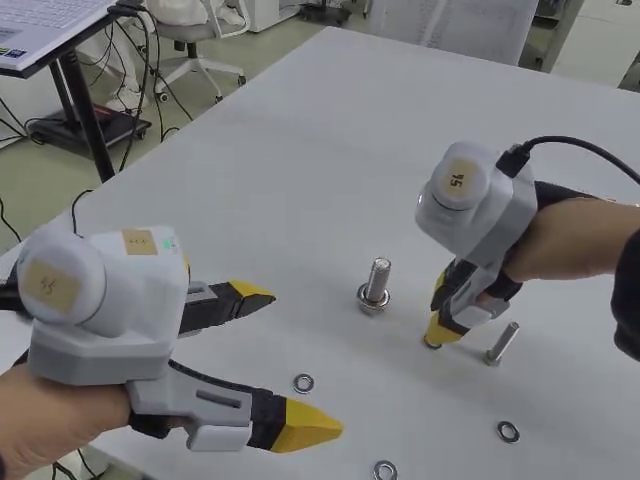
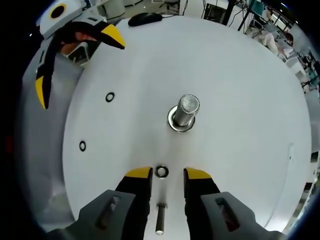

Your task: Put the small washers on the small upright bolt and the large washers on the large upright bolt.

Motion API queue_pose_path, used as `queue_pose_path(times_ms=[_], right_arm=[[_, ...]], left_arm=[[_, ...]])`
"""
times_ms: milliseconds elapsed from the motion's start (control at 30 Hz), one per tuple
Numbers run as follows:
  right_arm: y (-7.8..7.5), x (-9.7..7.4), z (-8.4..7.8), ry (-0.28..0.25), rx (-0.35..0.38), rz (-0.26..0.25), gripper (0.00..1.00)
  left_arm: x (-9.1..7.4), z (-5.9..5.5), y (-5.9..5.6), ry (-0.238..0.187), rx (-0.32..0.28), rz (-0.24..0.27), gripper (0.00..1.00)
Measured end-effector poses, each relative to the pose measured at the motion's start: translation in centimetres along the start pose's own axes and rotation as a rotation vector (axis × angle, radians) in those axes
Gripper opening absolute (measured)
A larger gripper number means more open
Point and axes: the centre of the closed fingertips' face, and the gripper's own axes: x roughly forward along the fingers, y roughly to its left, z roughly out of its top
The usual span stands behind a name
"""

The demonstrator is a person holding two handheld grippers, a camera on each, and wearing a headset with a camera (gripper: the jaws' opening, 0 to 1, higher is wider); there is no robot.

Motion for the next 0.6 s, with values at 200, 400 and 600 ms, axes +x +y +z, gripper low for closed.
queue_pose_path(times_ms=[200,400,600], right_arm=[[0.18,0.28,-0.55,0.006,0.007,0.003,0.26],[0.68,0.55,-0.89,0.015,0.008,0.006,0.25],[0.90,0.62,-0.93,0.019,0.007,0.007,0.24]], left_arm=[[0.05,-0.07,-0.25,0.007,0.003,-0.008,0.85],[0.06,-0.15,-0.37,0.012,0.004,-0.012,0.85],[0.05,-0.21,-0.40,0.015,0.004,-0.014,0.85]])
